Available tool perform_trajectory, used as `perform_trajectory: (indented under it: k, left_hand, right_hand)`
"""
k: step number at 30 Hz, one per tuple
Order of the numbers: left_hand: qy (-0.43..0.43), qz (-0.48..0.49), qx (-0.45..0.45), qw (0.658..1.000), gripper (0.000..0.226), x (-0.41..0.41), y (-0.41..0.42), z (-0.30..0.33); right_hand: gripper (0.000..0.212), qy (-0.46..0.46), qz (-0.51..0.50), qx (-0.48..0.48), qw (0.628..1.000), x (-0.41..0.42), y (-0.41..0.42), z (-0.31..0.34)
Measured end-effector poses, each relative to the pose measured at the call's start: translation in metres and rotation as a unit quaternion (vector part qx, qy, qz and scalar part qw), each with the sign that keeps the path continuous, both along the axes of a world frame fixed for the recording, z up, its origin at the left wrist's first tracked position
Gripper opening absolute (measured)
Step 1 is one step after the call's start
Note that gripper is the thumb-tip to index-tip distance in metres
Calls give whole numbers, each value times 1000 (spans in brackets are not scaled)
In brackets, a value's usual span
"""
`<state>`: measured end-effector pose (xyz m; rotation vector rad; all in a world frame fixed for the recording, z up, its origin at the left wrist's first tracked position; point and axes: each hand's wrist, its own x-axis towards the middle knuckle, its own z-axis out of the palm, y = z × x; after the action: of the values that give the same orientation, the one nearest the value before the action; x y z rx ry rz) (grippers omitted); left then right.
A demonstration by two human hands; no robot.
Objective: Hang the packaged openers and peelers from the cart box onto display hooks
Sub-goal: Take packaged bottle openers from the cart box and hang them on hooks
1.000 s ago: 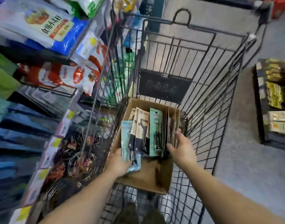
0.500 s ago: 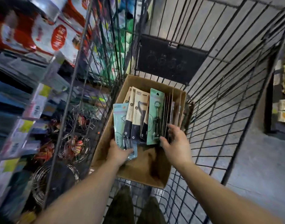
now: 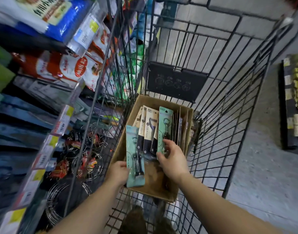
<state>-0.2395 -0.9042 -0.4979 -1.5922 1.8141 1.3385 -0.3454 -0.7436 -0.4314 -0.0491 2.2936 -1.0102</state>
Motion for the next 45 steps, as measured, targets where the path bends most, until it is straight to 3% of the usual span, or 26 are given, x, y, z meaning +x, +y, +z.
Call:
perform_trajectory:
  k: [4, 8, 12, 16, 18, 21, 24, 28, 32, 37, 41, 45]
  left_hand:
    - [13, 68, 36, 997, 21, -2, 5, -1]
    - [60, 131, 94, 985, 17, 4, 1, 38]
    - [129, 144, 161, 968, 20, 9, -1, 89]
    - [203, 98, 218, 949, 19, -7, 11, 122]
    - [219, 78, 232, 944, 18, -21, 18, 125]
    - [212, 39, 243, 946, 20, -45, 28, 110]
    - [185, 22, 253, 949, 27, -72, 42, 75]
    - [129, -14, 80, 988, 43, -99, 55, 10]
    - [59, -63, 14, 996, 53, -114, 63, -40]
    - [-12, -101, -87, 991, 41, -125, 68, -62]
    - [-5, -76, -70, 995, 29, -125, 63, -55]
    - [78, -48, 13, 996, 37, -114, 50, -29]
  right_hand:
    - [55, -15, -15, 3, 1000, 0, 13, -6]
    - [55, -46, -34, 0, 998, -2, 15, 2]
    - [71, -130, -32, -41, 990, -6, 5, 17]
    - [91, -296, -110, -187, 930, -14, 0, 28]
    - [83, -336, -156, -245, 896, -23, 3, 26]
    - [54, -255, -162, -247, 921, -33, 15, 22]
    - [37, -161, -256, -237, 923, -41, 36, 12]
    - [50, -105, -337, -177, 919, -54, 58, -6]
    - [65, -65, -315, -112, 940, -61, 52, -18]
    - [38, -49, -300, -110, 946, -59, 53, -25]
    - [32, -57, -308, -126, 941, -57, 56, -17]
    - [47, -69, -292, -124, 946, -52, 52, 2]
